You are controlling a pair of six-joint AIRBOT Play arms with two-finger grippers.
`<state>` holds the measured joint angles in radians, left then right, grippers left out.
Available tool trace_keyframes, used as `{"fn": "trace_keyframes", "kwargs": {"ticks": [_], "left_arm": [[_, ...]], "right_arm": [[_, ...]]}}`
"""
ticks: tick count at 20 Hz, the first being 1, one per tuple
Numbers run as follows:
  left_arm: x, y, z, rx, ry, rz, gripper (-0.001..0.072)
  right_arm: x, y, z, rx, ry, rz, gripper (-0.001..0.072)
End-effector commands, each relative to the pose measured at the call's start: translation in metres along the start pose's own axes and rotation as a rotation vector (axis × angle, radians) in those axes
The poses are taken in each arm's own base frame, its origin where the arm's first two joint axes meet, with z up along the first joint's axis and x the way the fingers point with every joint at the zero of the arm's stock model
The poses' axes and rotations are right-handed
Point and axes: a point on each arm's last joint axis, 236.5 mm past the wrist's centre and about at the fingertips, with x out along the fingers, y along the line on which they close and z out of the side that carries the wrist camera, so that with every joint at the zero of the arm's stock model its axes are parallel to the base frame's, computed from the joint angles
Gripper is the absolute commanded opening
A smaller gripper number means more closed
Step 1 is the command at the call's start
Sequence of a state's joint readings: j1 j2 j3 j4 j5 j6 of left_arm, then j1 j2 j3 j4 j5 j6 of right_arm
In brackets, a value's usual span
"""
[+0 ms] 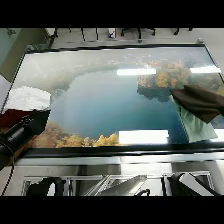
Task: Fold the shirts.
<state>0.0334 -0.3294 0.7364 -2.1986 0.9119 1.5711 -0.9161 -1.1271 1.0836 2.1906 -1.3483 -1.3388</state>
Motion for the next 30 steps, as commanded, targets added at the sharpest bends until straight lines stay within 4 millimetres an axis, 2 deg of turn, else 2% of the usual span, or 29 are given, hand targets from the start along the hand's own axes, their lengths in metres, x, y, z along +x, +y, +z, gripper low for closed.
{"fn": "trace_keyframes", "kwargs": {"ticks": [1, 4, 7, 8, 9, 10, 11, 13, 14, 15, 17, 18, 19, 20, 21, 23, 25, 26, 28, 30], "left_arm": [[0.000, 0.000, -0.001, 0.011, 0.004, 0.000, 0.0011], [0.000, 0.000, -0.001, 0.011, 0.005, 0.000, 0.0012], [0.000, 0.000, -0.005, 0.011, 0.021, 0.000, 0.0012], [0.000, 0.000, -0.007, 0.011, 0.030, 0.000, 0.0012], [0.000, 0.000, -0.009, 0.011, 0.038, 0.001, 0.0012], [0.000, 0.001, -0.010, 0.013, 0.041, 0.002, 0.0012], [0.000, 0.001, -0.010, 0.014, 0.041, 0.005, 0.0011], [0.000, 0.001, -0.010, 0.015, 0.040, 0.005, 0.0012], [0.000, 0.002, -0.010, 0.014, 0.041, 0.006, 0.0012], [0.002, 0.003, -0.011, 0.011, 0.049, 0.009, 0.0011], [0.012, 0.010, -0.016, -0.004, 0.089, 0.022, 0.0012], [0.019, 0.015, -0.021, -0.015, 0.120, 0.030, 0.0011], [0.027, 0.022, -0.025, -0.028, 0.151, 0.041, 0.0012], [0.036, 0.028, -0.030, -0.025, 0.184, 0.048, 0.0012], [0.044, 0.030, -0.037, -0.017, 0.221, 0.048, 0.0012], [0.062, 0.030, -0.058, -0.023, 0.312, 0.033, 0.0012], [0.075, 0.017, -0.085, -0.003, 0.414, -0.007, 0.0012], [0.080, 0.008, -0.099, 0.013, 0.463, -0.033, 0.0012], [0.090, -0.011, -0.126, 0.050, 0.540, -0.083, 0.0011], [0.099, -0.026, -0.146, 0.074, 0.588, -0.117, 0.0012]], "right_arm": [[0.010, -0.039, -0.026, 0.128, 0.027, -0.048, 0.0017], [0.022, -0.055, -0.031, 0.153, 0.039, -0.074, 0.0018], [0.020, -0.076, -0.026, 0.127, 0.010, -0.160, 0.0030], [0.019, -0.085, -0.024, 0.115, 0.002, -0.198, 0.0163], [0.017, -0.094, -0.023, 0.103, -0.005, -0.237, 0.0534], [0.015, -0.101, -0.024, 0.092, -0.002, -0.269, 0.0705], [0.012, -0.108, -0.026, 0.086, 0.008, -0.300, 0.0705], [0.005, -0.115, -0.028, 0.074, 0.022, -0.343, 0.0705], [0.000, -0.111, -0.026, 0.066, 0.019, -0.343, 0.0705], [-0.006, -0.102, -0.023, 0.055, 0.008, -0.328, 0.0705], [-0.014, -0.065, -0.016, -0.011, -0.013, -0.221, 0.0699], [-0.017, -0.039, -0.018, -0.059, -0.017, -0.142, 0.0570], [-0.017, -0.014, -0.022, -0.132, -0.019, -0.066, 0.0268], [-0.017, 0.013, -0.032, -0.227, -0.019, 0.016, 0.0011], [-0.017, 0.034, -0.045, -0.295, -0.011, 0.068, 0.0018], [-0.015, 0.062, -0.076, -0.455, -0.001, 0.106, 0.0017], [-0.008, 0.082, -0.124, -0.610, 0.036, 0.150, 0.0017], [-0.002, 0.087, -0.156, -0.691, 0.067, 0.178, 0.0017], [0.013, 0.082, -0.223, -0.830, 0.138, 0.242, 0.0017], [0.029, 0.068, -0.279, -0.898, 0.191, 0.303, 0.0017]]}}
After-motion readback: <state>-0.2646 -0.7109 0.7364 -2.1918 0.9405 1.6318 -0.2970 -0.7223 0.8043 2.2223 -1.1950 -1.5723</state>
